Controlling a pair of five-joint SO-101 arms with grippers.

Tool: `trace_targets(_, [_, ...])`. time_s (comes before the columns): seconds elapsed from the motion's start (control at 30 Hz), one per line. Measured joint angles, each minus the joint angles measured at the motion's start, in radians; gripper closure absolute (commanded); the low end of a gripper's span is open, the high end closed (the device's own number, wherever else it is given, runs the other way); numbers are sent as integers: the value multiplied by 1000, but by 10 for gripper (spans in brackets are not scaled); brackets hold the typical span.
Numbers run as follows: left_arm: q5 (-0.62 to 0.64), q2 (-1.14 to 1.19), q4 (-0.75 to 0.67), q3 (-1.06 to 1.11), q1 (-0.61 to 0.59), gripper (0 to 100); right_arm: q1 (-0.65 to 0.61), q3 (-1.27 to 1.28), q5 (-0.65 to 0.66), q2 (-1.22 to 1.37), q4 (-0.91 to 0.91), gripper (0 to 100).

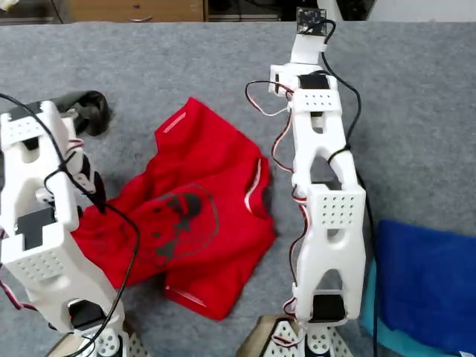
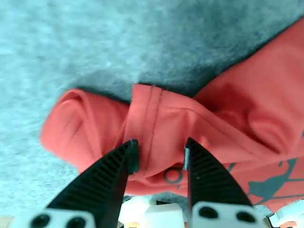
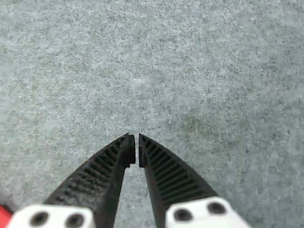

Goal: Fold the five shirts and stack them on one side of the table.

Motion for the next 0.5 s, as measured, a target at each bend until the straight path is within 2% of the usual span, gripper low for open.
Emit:
trace_targets(0.2, [141, 0, -146, 63, 0, 832, 0, 0, 0, 0, 0, 966])
trace_targets(0.5, [279, 0, -229, 64, 0, 832, 0, 0, 0, 0, 0, 966])
